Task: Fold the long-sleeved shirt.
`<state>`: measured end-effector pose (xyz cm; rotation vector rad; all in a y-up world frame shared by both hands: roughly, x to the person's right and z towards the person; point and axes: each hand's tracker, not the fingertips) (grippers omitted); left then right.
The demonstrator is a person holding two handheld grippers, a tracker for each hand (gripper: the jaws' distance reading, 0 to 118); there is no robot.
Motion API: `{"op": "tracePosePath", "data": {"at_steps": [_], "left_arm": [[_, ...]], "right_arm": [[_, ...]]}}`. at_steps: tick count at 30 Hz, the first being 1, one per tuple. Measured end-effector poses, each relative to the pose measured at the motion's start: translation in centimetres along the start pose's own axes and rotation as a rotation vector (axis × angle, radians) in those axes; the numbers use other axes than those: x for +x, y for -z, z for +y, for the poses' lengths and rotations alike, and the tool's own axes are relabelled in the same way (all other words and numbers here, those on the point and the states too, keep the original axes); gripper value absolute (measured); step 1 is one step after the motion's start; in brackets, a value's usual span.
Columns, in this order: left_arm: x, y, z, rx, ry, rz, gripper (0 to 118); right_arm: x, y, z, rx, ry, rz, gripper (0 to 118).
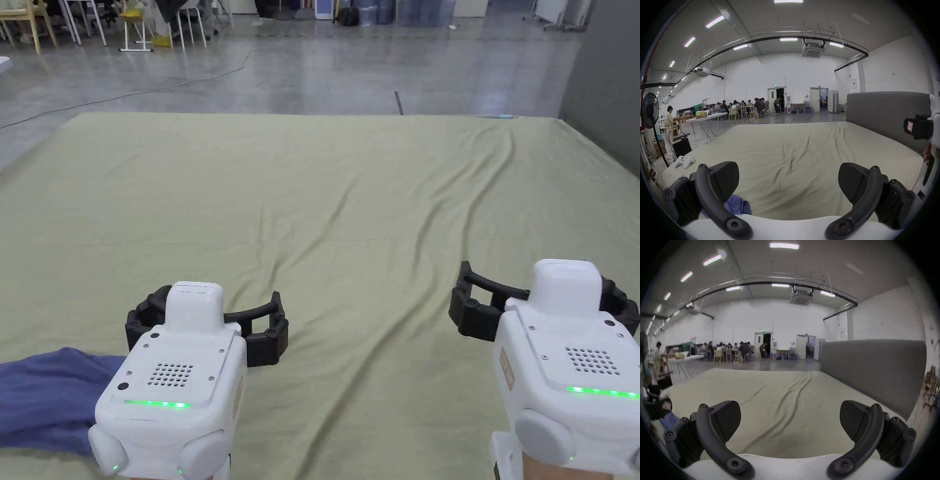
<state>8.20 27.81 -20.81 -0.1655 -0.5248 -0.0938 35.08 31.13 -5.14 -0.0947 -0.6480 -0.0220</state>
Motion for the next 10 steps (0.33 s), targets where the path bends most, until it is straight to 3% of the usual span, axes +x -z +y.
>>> {"op": "tracePosePath", "data": {"at_steps": [1,4,10], "left_arm": [[-0.03,-0.02,0.02,0.006,-0.001,0.000,118],[-0.09,0.02,0.10,0.004,-0.005,0.005,118],[-0.10,0.07,0.20,0.003,-0.011,0.007,118]], "right_arm": [[0.04,-0.21,0.31,-0.013,-0.012,-0.040,118],[-0.03,-0.22,0.35,-0.015,-0.053,-0.042,118],[-0.20,0.03,0.50,-0.041,-0.028,-0.001,118]]}}
